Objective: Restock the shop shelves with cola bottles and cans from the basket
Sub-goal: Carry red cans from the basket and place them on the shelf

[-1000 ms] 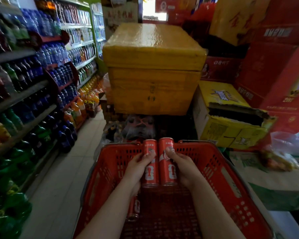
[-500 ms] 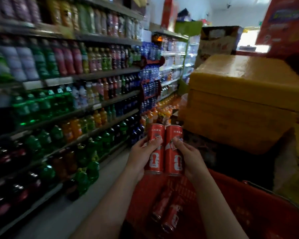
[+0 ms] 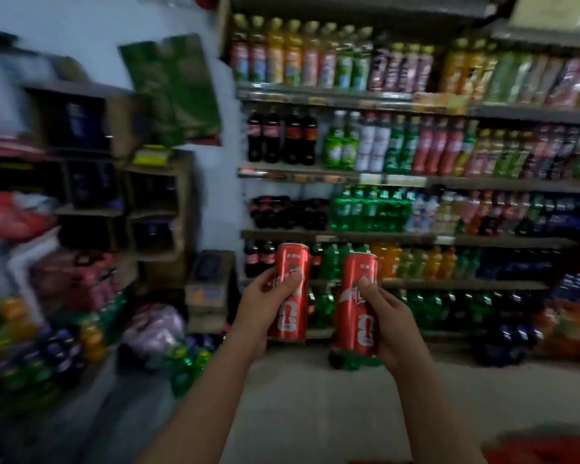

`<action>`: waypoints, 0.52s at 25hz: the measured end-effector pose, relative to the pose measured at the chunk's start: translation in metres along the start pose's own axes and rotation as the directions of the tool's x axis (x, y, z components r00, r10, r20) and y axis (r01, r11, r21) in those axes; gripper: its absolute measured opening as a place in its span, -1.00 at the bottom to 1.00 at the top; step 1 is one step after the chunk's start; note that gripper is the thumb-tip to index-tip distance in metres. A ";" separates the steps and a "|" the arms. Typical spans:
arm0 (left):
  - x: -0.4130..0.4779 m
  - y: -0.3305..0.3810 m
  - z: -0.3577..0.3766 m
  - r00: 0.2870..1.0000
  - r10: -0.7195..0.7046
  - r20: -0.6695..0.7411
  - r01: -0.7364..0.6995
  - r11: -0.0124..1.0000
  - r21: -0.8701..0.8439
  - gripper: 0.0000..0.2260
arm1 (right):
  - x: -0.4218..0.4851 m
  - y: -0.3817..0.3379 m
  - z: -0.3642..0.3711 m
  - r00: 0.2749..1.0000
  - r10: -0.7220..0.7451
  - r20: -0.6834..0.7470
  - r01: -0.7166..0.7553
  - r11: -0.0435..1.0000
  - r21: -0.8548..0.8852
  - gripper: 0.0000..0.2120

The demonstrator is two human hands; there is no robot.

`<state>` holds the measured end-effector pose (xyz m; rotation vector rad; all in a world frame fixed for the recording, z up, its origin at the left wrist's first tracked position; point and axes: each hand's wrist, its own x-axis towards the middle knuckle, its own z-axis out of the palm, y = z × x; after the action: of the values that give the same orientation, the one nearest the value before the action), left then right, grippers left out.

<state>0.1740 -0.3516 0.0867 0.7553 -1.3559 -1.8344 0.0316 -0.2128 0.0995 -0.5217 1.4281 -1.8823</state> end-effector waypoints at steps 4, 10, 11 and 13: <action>-0.009 0.023 -0.087 0.981 0.045 -0.190 -0.049 0.999 -0.016 -0.59 | 0.022 0.030 0.070 0.988 0.067 0.139 -0.066 0.998 -0.018 -0.62; 0.013 0.039 -0.152 0.967 0.044 -0.253 -0.044 0.999 0.004 -0.44 | 0.058 0.051 0.147 0.963 0.060 0.262 -0.059 0.998 -0.010 -0.76; 0.020 0.041 -0.157 0.968 0.050 -0.246 -0.049 0.999 0.010 -0.40 | 0.066 0.051 0.156 0.964 0.052 0.259 -0.052 0.999 -0.007 -0.74; 0.042 0.048 -0.165 0.971 0.060 -0.231 -0.059 0.998 0.013 -0.40 | 0.084 0.050 0.173 0.968 0.032 0.249 -0.033 0.999 0.000 -0.70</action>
<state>0.2913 -0.4842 0.0858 0.8916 -1.2200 -1.6399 0.1088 -0.3961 0.0972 -0.7020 1.2590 -1.7250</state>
